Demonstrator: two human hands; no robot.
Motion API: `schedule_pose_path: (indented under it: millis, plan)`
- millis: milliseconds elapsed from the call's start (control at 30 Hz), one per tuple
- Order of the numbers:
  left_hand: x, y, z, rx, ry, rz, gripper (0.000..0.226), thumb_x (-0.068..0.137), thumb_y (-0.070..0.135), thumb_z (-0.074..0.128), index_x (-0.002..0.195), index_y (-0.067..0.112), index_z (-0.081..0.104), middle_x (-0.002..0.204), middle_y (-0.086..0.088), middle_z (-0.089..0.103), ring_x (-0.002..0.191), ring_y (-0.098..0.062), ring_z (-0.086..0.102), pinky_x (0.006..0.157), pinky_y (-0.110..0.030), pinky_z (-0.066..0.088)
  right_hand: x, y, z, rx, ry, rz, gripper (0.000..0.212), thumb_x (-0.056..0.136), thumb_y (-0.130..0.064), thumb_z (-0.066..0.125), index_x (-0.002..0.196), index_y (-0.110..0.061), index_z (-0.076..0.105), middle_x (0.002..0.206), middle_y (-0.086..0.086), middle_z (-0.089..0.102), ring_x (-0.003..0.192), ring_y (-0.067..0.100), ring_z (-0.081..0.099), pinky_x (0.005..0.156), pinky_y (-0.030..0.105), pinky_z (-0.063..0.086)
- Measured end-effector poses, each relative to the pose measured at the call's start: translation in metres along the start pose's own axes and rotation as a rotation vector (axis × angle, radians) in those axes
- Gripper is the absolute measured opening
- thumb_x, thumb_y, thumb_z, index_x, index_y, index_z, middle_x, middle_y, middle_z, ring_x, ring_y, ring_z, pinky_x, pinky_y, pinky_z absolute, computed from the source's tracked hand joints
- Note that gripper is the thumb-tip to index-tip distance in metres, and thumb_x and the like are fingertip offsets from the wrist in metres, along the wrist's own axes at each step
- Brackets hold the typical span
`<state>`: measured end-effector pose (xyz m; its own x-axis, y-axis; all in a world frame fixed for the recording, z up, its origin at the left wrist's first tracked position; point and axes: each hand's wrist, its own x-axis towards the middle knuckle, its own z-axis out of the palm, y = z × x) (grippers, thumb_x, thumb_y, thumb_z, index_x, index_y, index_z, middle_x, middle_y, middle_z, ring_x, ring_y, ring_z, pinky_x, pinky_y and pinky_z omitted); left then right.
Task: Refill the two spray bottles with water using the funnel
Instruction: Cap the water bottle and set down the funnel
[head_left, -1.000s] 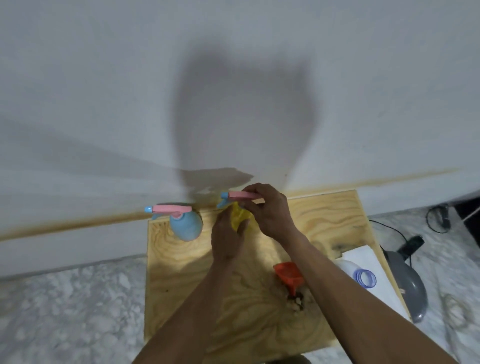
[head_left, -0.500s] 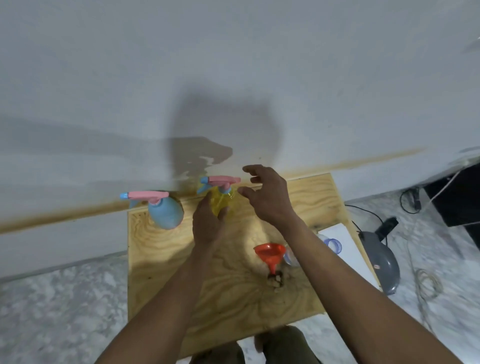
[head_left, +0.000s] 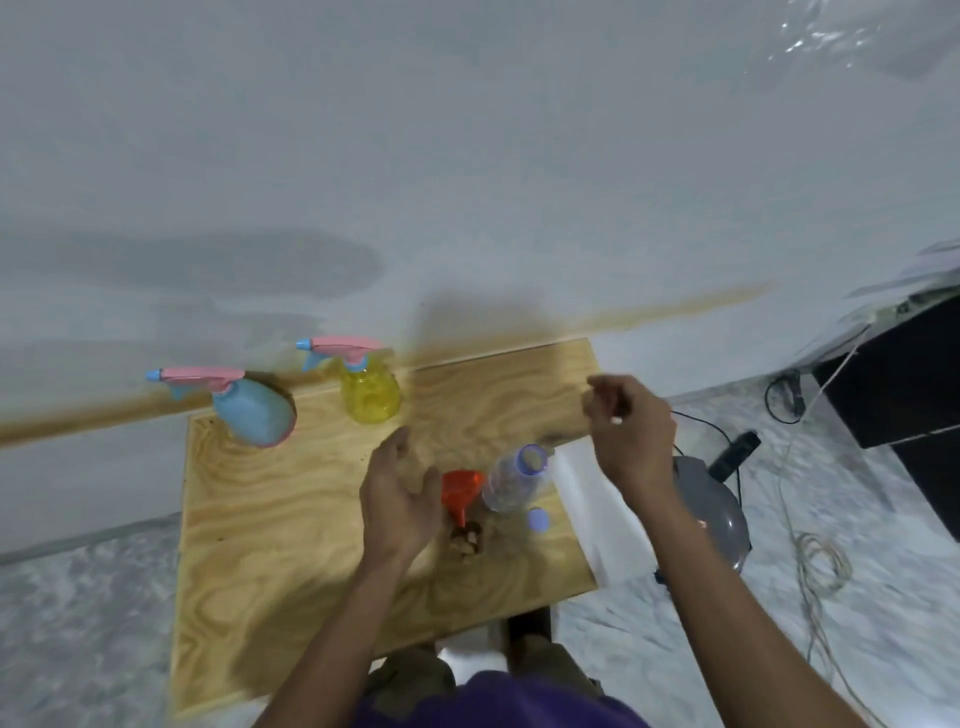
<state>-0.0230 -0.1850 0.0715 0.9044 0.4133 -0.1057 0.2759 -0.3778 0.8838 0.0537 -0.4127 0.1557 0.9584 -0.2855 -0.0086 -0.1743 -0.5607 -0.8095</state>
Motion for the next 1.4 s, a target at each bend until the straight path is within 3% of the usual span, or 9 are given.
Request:
schedule_pose_path:
  millis: [167,300,400,500,833,967,1100,1233,1400]
  plan:
    - [-0.048,0.044,0.038,-0.075,-0.164,0.116,0.068,0.079,0.019,0.079,0.14,0.027,0.049,0.132,0.025,0.051,0.119,0.007,0.054,0.094,-0.03,0.055,-0.043,0.095,0.026,-0.145,-0.345,0.127,0.02,0.089,-0.015,0.07,0.109,-0.011,0.073,0.098,0.005,0.075,0.089,0.017,0.068,0.071,0.012,0.04]
    - [-0.058,0.06,0.065,-0.104,-0.143,0.102,0.072,0.077,0.028,0.086,0.14,0.021,0.05,0.135,0.007,0.06,0.122,-0.007,0.059,0.099,-0.031,0.052,-0.058,0.134,0.046,-0.22,-0.568,0.108,0.035,0.088,-0.017,0.072,0.122,-0.007,0.069,0.12,0.012,0.068,0.109,0.027,0.064,0.092,0.028,0.046]
    - [-0.061,0.065,0.074,-0.117,-0.065,0.053,0.06,0.082,0.023,0.081,0.136,0.023,0.055,0.13,0.008,0.064,0.117,-0.003,0.061,0.097,-0.026,0.052,-0.06,0.15,0.052,-0.31,-0.651,0.046,0.03,0.087,-0.016,0.072,0.113,0.0,0.069,0.116,0.016,0.065,0.108,0.033,0.062,0.089,0.036,0.046]
    - [-0.063,0.073,0.077,-0.102,-0.03,0.048,0.056,0.082,0.021,0.081,0.133,0.022,0.058,0.124,0.012,0.065,0.109,0.007,0.061,0.087,-0.009,0.048,-0.058,0.156,0.055,-0.329,-0.664,0.004,0.031,0.088,-0.02,0.072,0.115,-0.006,0.068,0.119,0.011,0.061,0.107,0.029,0.063,0.09,0.034,0.048]
    - [-0.076,0.076,0.09,-0.175,0.057,-0.029,0.057,0.08,0.025,0.082,0.132,0.022,0.058,0.115,0.015,0.069,0.106,-0.003,0.067,0.09,-0.025,0.056,-0.052,0.158,0.058,-0.49,-0.68,-0.158,0.04,0.099,-0.03,0.059,0.13,-0.005,0.053,0.131,0.013,0.055,0.118,0.027,0.058,0.089,0.033,0.048]
    - [-0.077,0.077,0.089,-0.14,0.073,-0.019,0.059,0.08,0.03,0.081,0.133,0.024,0.055,0.116,0.015,0.068,0.105,-0.002,0.067,0.091,-0.029,0.056,-0.041,0.138,0.026,-0.196,-0.536,-0.15,0.03,0.095,-0.025,0.065,0.12,-0.01,0.063,0.109,0.005,0.066,0.099,0.02,0.064,0.075,0.019,0.036]
    - [-0.08,0.074,0.092,-0.159,0.105,-0.018,0.052,0.08,0.027,0.082,0.124,0.031,0.054,0.11,0.018,0.068,0.097,-0.007,0.069,0.086,-0.038,0.058,-0.024,0.084,-0.014,0.137,-0.306,-0.21,0.028,0.093,-0.025,0.07,0.119,-0.017,0.066,0.104,-0.009,0.063,0.084,0.0,0.063,0.073,0.02,0.052]
    - [-0.083,0.069,0.096,-0.219,0.107,-0.021,0.054,0.078,0.04,0.076,0.127,0.03,0.056,0.11,0.019,0.069,0.096,-0.009,0.07,0.085,-0.035,0.058,-0.015,0.032,-0.032,0.185,-0.488,-0.469,0.031,0.093,-0.02,0.069,0.124,-0.017,0.065,0.118,-0.006,0.066,0.098,0.003,0.063,0.075,0.017,0.053]
    - [-0.084,0.062,0.099,-0.215,0.1,-0.052,0.064,0.076,0.039,0.071,0.136,0.027,0.052,0.1,0.021,0.066,0.088,0.009,0.064,0.076,-0.014,0.048,-0.009,0.019,-0.02,-0.161,-0.747,-0.7,0.041,0.097,-0.016,0.058,0.138,-0.013,0.056,0.135,0.005,0.06,0.123,0.024,0.054,0.101,0.036,0.044]
